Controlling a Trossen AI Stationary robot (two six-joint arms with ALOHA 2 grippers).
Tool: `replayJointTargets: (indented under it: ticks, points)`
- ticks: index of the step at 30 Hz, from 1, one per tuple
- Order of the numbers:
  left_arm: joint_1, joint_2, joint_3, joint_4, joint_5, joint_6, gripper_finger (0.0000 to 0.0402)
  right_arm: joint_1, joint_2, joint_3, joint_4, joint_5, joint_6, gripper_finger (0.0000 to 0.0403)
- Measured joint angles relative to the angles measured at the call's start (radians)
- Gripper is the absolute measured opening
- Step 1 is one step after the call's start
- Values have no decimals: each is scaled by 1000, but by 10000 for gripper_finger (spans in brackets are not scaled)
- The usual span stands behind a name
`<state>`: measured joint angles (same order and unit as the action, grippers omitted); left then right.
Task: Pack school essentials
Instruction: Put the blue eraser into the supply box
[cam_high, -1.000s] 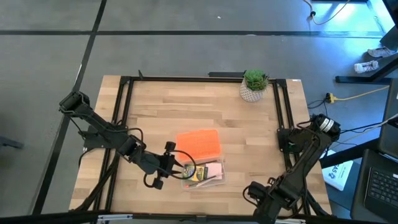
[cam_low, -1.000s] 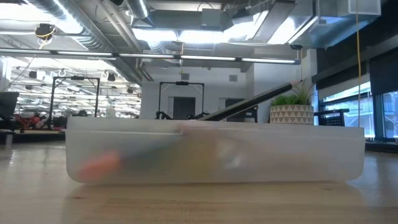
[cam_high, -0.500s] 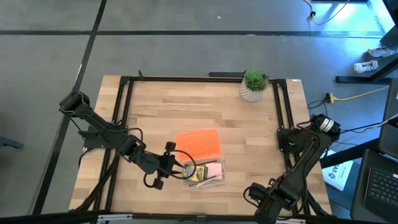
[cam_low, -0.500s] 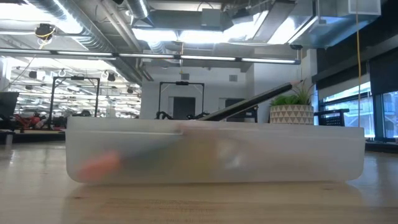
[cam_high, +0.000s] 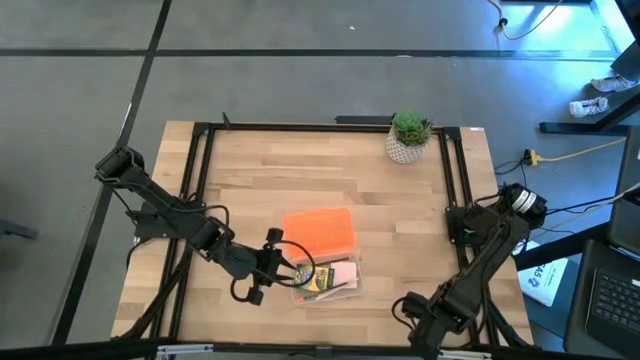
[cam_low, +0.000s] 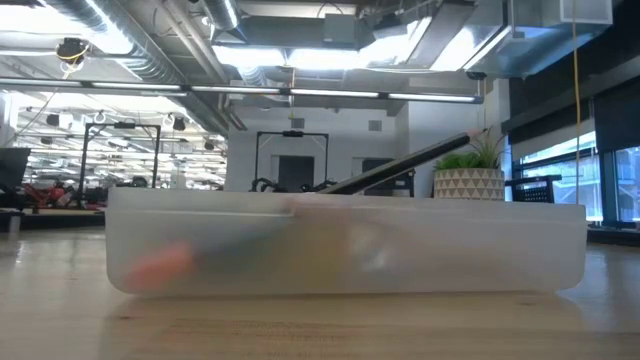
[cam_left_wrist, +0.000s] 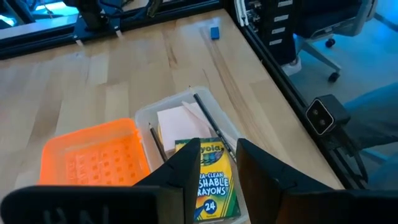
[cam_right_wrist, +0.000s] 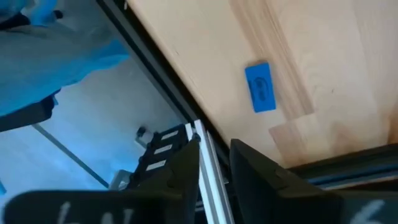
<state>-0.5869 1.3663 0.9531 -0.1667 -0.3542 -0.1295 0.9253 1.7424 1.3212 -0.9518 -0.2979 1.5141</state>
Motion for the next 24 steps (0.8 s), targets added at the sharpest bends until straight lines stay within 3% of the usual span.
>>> replayJointTargets:
  ticks: [5,9,17,22,24]
  points:
    - [0,0,0,0,0,0,96,0,0,0,2,40,-1,61]
    - [0,0,0,0,0,0,96,0,0,0,9,68,-3,60]
    - [0,0,0,0,0,0,96,11,0,0,2,111,-2,120]
    - [0,0,0,0,0,0,96,34,0,-2,1,337,0,162]
    - [0,0,0,1,0,0,96,39,0,-2,-1,380,0,172]
